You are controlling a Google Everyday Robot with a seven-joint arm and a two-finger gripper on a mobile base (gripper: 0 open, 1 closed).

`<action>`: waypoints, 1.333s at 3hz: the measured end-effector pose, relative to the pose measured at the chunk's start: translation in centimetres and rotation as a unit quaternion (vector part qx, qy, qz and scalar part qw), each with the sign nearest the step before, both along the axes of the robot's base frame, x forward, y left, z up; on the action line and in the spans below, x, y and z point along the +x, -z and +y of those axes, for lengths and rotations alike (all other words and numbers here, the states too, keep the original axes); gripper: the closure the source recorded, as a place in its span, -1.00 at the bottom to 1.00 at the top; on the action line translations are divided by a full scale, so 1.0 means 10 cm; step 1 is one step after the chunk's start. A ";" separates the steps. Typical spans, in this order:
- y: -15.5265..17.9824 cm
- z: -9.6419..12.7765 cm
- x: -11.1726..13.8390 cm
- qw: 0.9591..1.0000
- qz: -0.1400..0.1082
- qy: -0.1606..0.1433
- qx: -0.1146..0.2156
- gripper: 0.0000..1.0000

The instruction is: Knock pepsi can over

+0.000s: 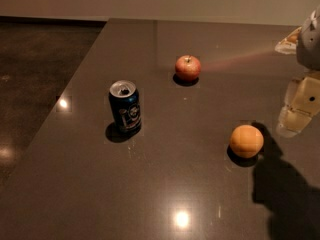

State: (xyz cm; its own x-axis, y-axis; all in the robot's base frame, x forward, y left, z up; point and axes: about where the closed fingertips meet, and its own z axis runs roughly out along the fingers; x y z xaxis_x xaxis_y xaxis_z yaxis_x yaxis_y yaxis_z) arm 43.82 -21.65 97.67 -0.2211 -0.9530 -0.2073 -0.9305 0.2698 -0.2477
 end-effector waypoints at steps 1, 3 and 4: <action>0.00 0.00 0.00 1.000 0.000 0.000 0.000 -1.00; -0.01 0.59 0.18 0.997 -0.004 -0.042 0.057 -1.00; 0.06 1.08 0.34 0.993 -0.009 -0.062 0.098 -1.00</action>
Offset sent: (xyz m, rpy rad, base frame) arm 0.0135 0.0548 0.0028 0.0960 0.0136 0.1149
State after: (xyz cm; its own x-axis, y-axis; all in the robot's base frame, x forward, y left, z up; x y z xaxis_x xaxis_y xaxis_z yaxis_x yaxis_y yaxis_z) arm 47.20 -10.88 97.09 -0.0995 -0.9137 -0.3941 -0.9556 0.1981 -0.2180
